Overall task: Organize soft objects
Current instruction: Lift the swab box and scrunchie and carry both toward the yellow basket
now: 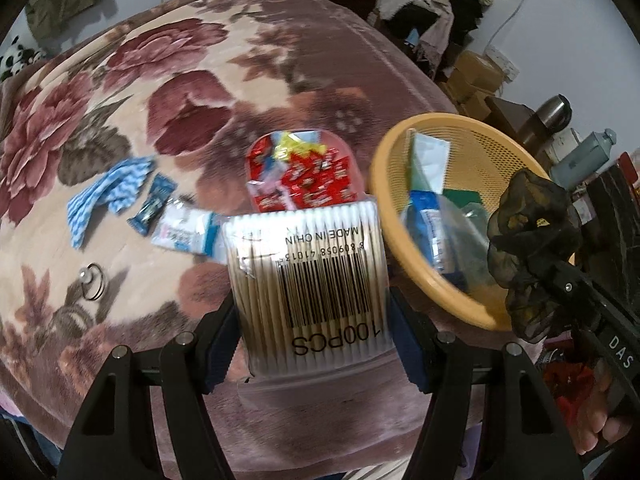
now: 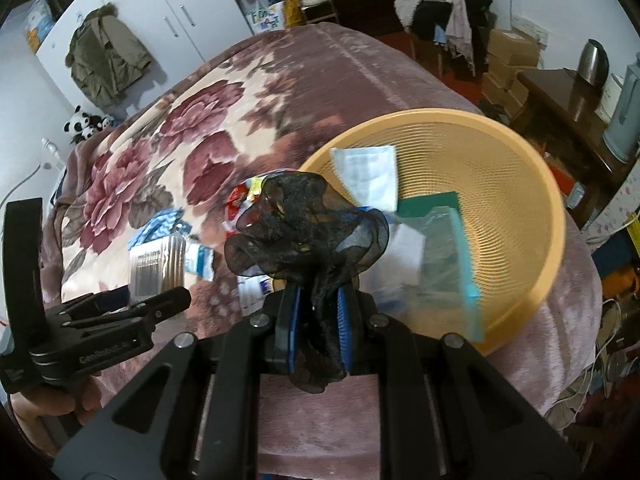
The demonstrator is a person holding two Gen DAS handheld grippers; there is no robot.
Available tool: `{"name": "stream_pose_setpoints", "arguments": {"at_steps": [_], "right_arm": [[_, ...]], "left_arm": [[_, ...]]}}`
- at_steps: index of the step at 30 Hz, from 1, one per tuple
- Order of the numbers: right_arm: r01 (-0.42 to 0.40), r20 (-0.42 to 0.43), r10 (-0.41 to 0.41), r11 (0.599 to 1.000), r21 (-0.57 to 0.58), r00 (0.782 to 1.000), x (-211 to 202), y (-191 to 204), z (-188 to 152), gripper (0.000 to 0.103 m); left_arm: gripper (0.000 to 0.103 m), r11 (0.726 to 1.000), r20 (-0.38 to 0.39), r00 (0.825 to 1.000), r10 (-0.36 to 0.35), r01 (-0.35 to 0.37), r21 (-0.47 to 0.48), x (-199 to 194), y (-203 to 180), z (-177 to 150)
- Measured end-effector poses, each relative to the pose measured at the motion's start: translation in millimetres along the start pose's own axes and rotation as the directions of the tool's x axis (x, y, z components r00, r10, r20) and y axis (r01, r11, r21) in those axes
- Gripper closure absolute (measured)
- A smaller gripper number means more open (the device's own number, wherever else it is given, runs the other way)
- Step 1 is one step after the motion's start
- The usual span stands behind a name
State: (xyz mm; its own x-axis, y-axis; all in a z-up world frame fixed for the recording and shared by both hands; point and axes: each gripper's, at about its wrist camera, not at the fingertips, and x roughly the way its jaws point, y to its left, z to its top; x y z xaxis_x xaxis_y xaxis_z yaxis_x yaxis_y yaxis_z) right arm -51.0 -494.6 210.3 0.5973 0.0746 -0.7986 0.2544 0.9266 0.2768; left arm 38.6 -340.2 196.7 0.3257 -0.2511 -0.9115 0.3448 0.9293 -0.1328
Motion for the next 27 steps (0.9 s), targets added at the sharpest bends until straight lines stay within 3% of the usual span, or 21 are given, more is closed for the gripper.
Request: {"name": "stream_pose_setpoints", "arguments": {"at_steps": [13,27], "right_arm": [[0.037,0.030,-0.039,0.996,0.077,0.999,-9.8,-59.4,22.9,0.087],[0.053,0.025,-0.056,0.993,0.105,0.998,-2.6,-93.0,44.8,0.087]], "left_arm": [[0.033,0.995,-0.011,0.999,-0.048,0.049,0.092,19.0,-73.2,30.3],[0.033,0.987,-0.051,0.996,-0.078,0.085,0.135,48.6,-117.9,53.9]]}}
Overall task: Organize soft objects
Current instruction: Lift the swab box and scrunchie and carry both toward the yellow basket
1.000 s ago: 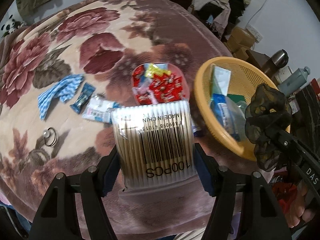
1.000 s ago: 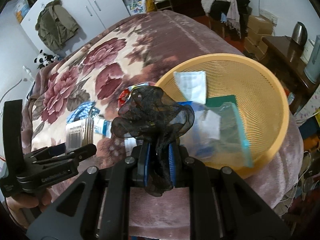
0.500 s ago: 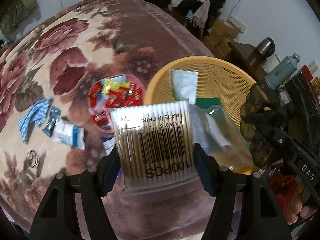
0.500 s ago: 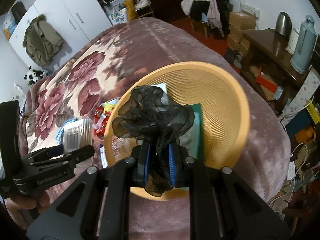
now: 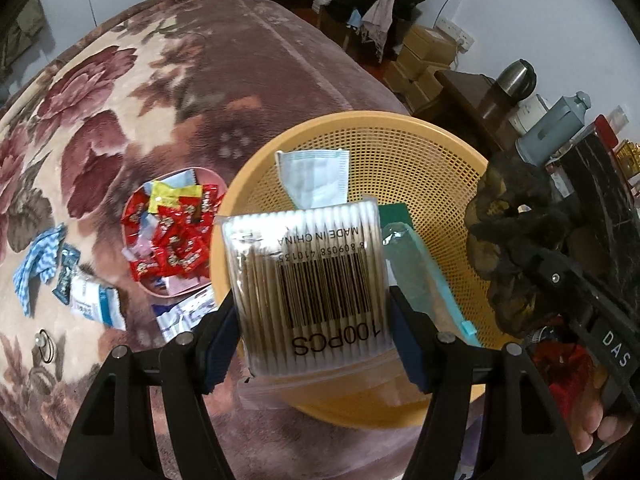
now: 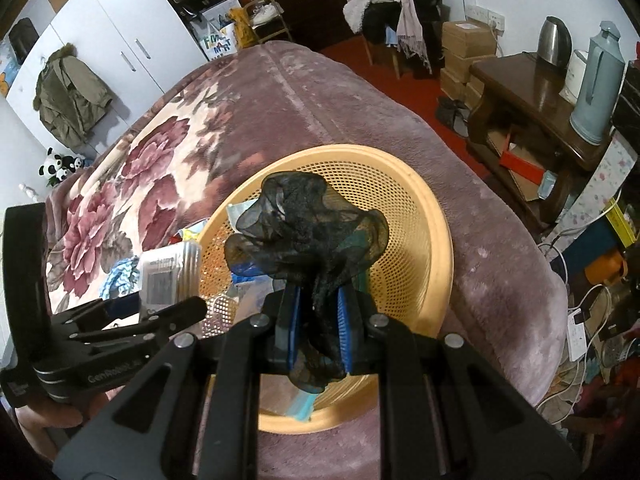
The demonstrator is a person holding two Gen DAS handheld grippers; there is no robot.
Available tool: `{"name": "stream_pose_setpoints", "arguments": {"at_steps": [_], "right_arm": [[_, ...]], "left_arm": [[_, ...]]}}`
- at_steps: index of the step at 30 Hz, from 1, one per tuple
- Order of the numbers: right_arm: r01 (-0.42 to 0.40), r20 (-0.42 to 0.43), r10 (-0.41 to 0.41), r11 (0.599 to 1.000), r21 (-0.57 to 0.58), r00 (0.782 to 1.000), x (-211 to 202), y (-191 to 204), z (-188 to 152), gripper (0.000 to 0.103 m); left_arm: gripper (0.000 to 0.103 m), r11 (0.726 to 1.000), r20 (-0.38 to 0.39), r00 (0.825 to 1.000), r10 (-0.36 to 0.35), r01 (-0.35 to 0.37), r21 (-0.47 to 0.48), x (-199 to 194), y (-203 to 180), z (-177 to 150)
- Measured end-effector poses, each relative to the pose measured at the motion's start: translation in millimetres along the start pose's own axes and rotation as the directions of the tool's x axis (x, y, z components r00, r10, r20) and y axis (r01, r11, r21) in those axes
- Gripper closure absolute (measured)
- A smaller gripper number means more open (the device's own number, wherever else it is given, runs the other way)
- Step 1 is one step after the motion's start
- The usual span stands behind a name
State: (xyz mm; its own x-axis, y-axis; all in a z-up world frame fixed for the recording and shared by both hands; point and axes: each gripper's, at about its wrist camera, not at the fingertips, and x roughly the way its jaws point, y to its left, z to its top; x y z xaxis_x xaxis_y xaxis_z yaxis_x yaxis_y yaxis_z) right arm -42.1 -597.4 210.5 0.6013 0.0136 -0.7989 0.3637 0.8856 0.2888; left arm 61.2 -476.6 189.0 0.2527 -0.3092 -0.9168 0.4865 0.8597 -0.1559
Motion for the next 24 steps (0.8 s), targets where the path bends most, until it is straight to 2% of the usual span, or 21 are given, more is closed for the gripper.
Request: {"name": "stream_pose_setpoints", "arguments": {"at_steps": [24], "right_arm": [[0.018,-0.037,-0.018,1.000,0.000,0.999,21.0,-21.6,24.8,0.087]], "left_arm": [[0.033,0.998,-0.062,0.996,-0.059,0.059,0.005,47.3,-23.1,32.6]]}}
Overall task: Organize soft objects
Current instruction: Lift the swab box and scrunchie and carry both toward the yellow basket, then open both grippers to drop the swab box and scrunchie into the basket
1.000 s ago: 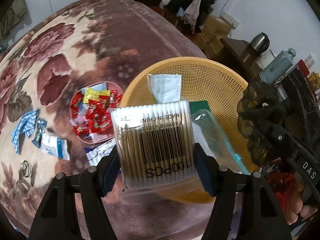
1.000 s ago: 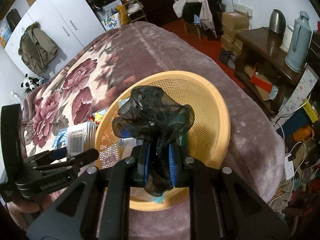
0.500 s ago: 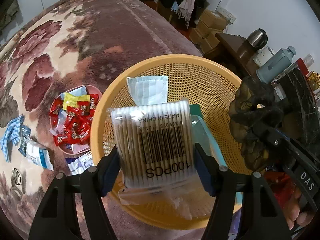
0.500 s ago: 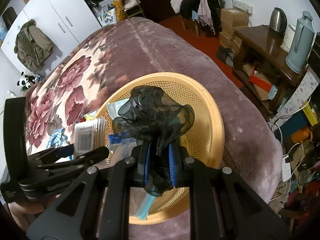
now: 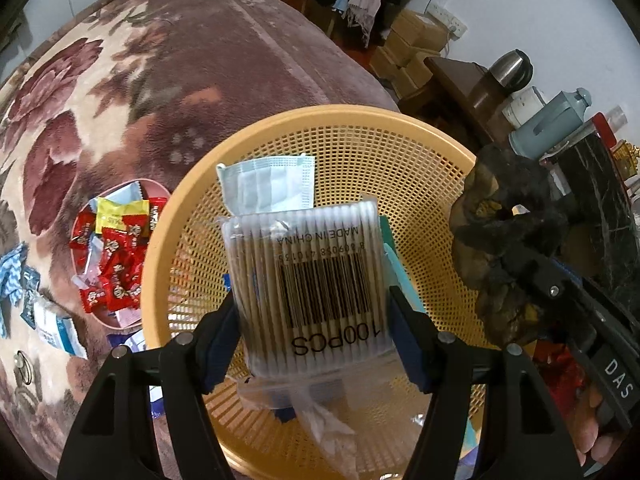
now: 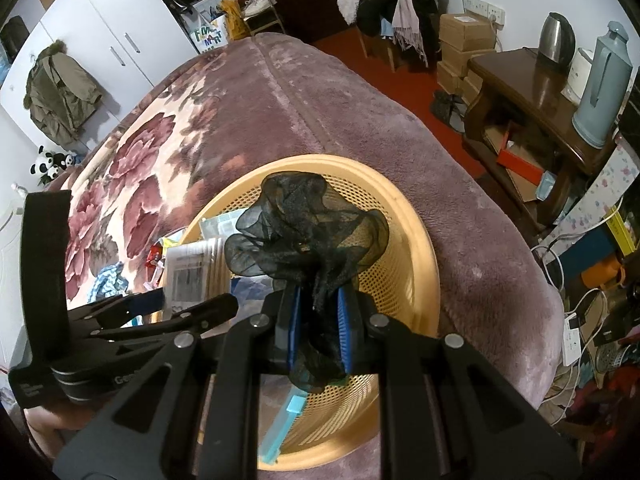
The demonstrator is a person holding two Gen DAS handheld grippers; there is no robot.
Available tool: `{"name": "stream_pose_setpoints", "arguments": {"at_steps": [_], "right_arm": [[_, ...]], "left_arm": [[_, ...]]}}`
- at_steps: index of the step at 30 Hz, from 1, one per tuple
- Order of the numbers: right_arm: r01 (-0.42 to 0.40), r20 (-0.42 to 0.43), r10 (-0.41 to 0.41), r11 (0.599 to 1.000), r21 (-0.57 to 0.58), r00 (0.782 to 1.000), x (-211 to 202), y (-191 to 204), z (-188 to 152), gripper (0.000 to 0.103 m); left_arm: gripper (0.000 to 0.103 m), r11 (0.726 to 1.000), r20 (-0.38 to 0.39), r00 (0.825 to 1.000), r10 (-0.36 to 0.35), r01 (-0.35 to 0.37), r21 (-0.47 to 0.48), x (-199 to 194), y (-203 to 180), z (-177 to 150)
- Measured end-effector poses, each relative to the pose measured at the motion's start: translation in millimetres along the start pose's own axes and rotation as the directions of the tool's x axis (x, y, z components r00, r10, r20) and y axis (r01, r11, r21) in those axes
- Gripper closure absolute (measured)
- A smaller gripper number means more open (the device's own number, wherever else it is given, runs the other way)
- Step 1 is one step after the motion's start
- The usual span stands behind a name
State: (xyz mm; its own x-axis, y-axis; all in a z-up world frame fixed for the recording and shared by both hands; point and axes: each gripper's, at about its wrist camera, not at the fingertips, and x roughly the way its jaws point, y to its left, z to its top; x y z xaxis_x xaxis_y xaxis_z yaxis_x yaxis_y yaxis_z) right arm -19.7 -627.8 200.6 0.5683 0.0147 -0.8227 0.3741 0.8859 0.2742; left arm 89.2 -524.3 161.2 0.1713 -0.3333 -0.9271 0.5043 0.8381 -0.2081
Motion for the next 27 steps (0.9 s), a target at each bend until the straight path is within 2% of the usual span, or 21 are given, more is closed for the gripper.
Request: {"name": "stream_pose_setpoints", "arguments": {"at_steps": [10,14,16,17,18,19,20,21,27], "right_arm": [[-0.007,-0.013,0.007,1.000,0.009,1.000,7.1,-5.1,5.0,0.087],[-0.026,-0.009,0.026,0.999,0.021,1.000,7.2,-6.5,4.8,0.083],[-0.028,-0.017,0.029,0.999,0.042,0.999,8.6,-8.5,5.4,0.078],[-0.025,-0.020,0.026,0.998,0.050,0.999,8.6,-9.1,5.4,0.067],[-0.019,-0.020,0.020,0.998,0.058,1.000,8.3,-10.4,5.2,0.052],[-0.020,-0.018,0.021,0.998,0.062,1.000,7.5,-9.8,5.6,0.044],[-0.028,-0.012,0.029,0.997,0.066,1.000,6.1,-10.1,5.1,0.032],[-0.032,-0.007,0.033,0.997,0.070,0.999,4.4,-9.6,4.5,0.026],[0.007,-0.006,-0.007,0.999,0.045,1.000,-2.8,-1.6,1.1,0.021]], "left_arm": [[0.033,1.000,-0.015,1.000,-0.020,0.020,0.005,11.8,-2.9,5.8],[0.030,0.999,-0.017,0.999,-0.038,0.038,0.011,10.5,-4.0,5.6],[0.022,0.999,-0.010,0.999,-0.040,0.040,0.000,8.1,-2.2,4.8],[0.021,0.999,-0.004,0.999,-0.044,0.044,-0.007,6.0,-0.9,4.2],[0.021,0.999,-0.002,0.999,-0.042,0.042,-0.009,4.3,-0.2,4.0],[0.015,0.999,0.003,0.999,-0.033,0.033,-0.003,1.6,0.5,3.5],[0.006,1.000,0.006,1.000,-0.029,0.029,0.005,0.1,0.1,3.5],[0.001,1.000,0.011,1.000,-0.024,0.023,0.012,-2.1,-0.1,2.9],[0.001,1.000,0.059,0.998,-0.003,0.003,0.008,-20.5,7.6,-3.5]]}}
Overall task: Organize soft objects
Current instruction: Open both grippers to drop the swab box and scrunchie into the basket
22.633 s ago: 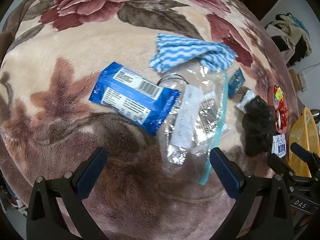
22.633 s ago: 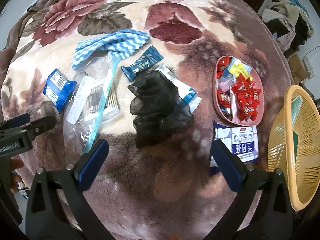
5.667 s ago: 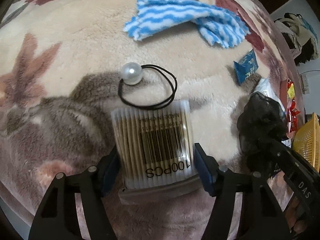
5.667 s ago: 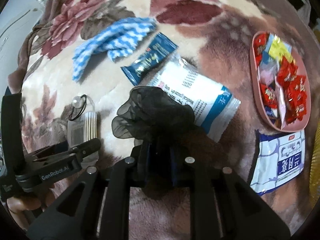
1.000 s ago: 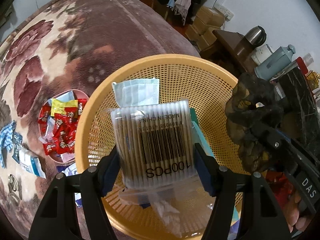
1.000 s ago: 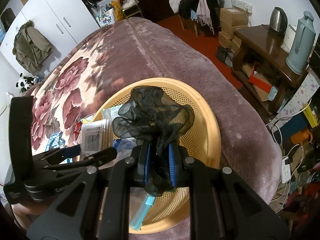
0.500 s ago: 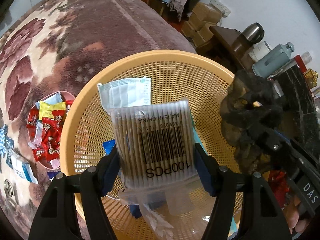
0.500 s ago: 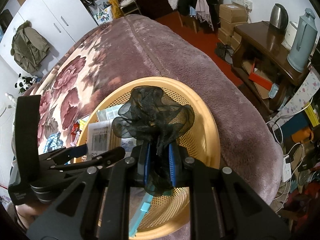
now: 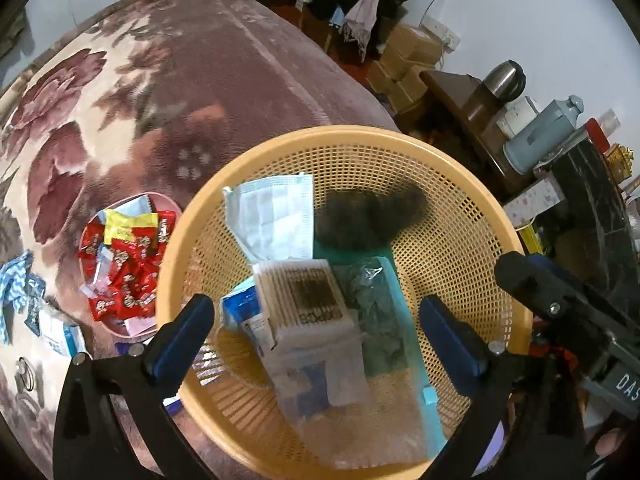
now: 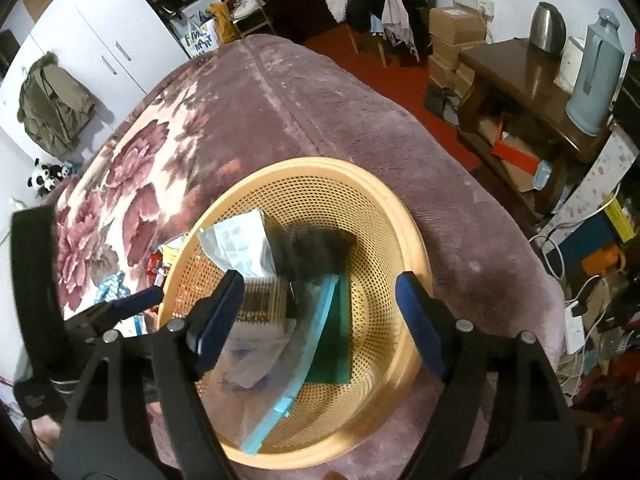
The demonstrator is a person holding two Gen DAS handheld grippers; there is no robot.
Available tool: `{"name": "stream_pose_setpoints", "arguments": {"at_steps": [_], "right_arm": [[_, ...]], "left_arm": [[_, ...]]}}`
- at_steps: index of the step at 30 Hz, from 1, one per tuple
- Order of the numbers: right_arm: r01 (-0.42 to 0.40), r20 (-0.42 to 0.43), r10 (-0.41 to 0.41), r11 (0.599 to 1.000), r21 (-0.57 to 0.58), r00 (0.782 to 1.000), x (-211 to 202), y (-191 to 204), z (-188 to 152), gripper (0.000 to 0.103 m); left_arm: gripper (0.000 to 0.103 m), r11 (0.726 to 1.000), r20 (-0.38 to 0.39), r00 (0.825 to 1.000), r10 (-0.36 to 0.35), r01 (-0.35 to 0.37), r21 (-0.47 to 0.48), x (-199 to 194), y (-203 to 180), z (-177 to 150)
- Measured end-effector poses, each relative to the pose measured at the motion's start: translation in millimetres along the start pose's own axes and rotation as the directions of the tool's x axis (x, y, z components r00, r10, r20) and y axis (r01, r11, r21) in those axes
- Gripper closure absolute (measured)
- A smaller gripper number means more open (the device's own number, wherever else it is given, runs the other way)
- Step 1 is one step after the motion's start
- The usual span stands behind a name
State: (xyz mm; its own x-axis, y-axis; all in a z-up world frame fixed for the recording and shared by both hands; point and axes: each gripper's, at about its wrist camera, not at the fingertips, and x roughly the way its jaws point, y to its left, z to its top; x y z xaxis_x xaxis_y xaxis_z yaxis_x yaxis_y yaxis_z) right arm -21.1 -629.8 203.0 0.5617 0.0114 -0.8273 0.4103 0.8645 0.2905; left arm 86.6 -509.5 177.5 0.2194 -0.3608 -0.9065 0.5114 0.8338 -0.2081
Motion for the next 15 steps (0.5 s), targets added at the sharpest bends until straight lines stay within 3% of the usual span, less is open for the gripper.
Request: {"name": "stream_pose_setpoints", "arguments": {"at_steps": [8,15], "right_arm": [[0.040,-0.014,-0.040,0.999,-0.005,0.999,-7.0,2.4,-12.6,0.006],[0.055,-0.050,-0.056,0.998,-0.021,0.997,-7.1,7.9,-26.6,0.003]], "left_arm": [[0.001,0.998,-0.009,0.999,0.043,-0.044,-0.037,-8.9,20.1,-14.1],[0.001,0.997,-0.017,0.998,0.064,-0.065,-0.037,-18.4,27.1,-28.2]]}}
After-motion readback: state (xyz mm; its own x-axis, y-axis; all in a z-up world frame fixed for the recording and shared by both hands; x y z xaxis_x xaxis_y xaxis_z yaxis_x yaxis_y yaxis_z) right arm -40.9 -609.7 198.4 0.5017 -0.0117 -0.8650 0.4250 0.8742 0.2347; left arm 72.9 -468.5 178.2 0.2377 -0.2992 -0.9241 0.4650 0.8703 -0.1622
